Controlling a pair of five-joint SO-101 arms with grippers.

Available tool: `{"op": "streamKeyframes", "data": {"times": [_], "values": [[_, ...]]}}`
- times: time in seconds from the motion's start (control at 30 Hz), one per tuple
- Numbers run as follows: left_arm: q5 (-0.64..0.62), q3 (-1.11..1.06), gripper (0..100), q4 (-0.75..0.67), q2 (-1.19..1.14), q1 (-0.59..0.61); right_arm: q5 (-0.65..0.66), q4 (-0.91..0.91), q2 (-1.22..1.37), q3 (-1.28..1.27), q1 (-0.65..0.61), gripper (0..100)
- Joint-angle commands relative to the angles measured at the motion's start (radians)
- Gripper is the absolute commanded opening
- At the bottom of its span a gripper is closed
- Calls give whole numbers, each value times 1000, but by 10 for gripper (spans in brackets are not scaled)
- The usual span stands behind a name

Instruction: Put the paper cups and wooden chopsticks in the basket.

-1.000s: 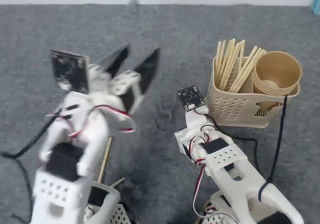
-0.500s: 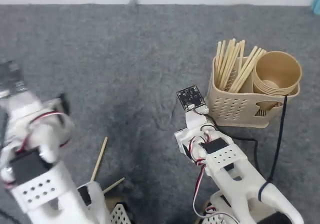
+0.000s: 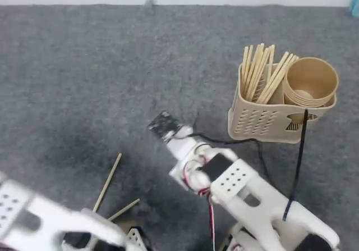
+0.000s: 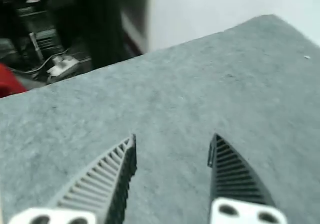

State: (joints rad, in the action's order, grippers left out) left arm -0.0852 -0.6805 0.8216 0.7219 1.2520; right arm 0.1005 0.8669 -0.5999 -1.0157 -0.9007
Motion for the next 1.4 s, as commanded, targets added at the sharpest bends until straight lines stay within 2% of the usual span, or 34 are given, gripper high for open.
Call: {"op": "streamKeyframes", "data": {"times": [0.0, 0.2, 0.37, 0.6, 0.77, 0.97, 1.1, 1.2, 1.37], "values": [[-20, 245, 225, 46, -244, 51, -12, -39, 7, 68, -116, 9], [-20, 680, 225, 203, -667, 107, 107, -84, 54, 64, -245, 17], [-20, 954, 225, 305, -887, 133, 164, -76, 217, 109, -314, 127], [-20, 1107, 225, 325, -1013, 158, 170, -76, 447, 305, -331, 102], [-20, 1121, 225, 321, -1022, 172, 169, -21, 527, 437, -406, 99], [-20, 1121, 225, 258, -1030, 207, 169, -13, 535, 439, -398, 102], [-130, 1121, 225, 133, -1030, 279, 176, -13, 542, 442, -404, 101], [-206, 1121, 225, 43, -1030, 347, 242, -4, 544, 427, -432, 98], [-221, 1110, 225, -52, -1043, 413, 302, -8, 545, 420, -435, 97]]}}
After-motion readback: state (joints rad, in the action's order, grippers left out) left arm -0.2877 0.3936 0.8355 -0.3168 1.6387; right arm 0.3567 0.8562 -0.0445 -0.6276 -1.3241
